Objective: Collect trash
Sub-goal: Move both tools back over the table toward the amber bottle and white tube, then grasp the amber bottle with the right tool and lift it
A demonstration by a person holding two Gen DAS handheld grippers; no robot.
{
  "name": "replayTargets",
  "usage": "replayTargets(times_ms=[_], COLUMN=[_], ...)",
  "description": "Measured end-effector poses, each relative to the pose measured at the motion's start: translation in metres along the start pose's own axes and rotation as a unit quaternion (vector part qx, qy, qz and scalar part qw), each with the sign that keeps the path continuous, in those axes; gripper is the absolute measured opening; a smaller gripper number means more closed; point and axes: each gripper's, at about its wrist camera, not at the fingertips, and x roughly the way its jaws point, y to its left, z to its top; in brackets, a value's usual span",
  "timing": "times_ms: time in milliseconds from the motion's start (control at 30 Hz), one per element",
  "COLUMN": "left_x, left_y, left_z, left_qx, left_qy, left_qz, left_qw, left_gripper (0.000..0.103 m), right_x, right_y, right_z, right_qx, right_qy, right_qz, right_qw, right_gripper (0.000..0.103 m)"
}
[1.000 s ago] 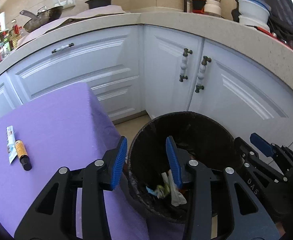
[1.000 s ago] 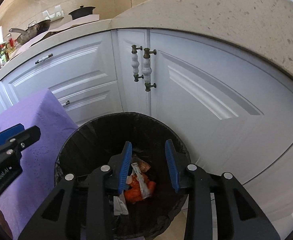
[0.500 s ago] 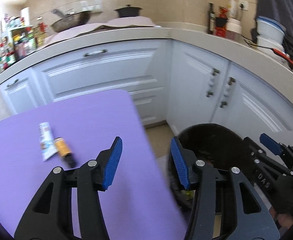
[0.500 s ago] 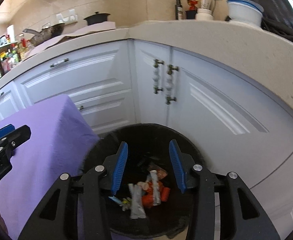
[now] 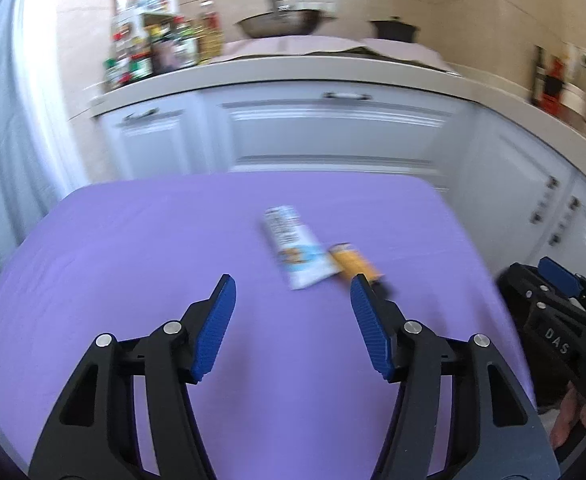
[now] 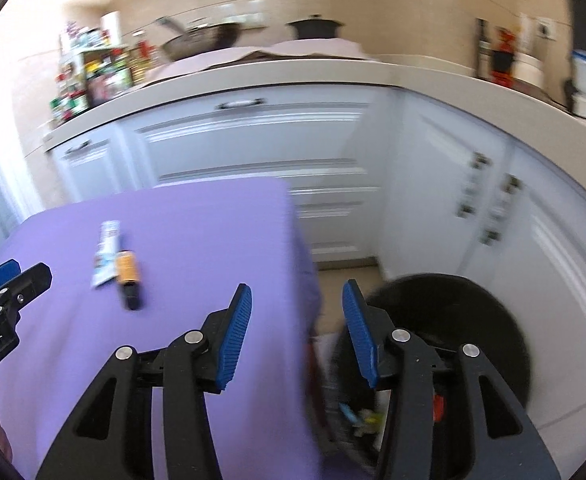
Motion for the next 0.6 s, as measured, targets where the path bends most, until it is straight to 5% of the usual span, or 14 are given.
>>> replayTargets(times_ms=[267, 600], left_x=[0.008, 0.016], left_y=[0.078, 0.117], left_z=[-0.012, -0.023], left_qx=[-0.054, -0.09], left_qy=[0.017, 0.03], left_qz=[0.058, 0.071], left_qw=[0.9967, 0.993], left_gripper=[0.058, 0.059], right_x=[0.025, 0.056], right_y=[0.072, 0.121], right_z=[0.009, 0.01], right_qx=[-0.052, -0.105], right_qy=[0.019, 0.058], right_qz=[0.05, 0.069], right_qw=[0.997, 0.99], right_gripper=[0.047, 0.047])
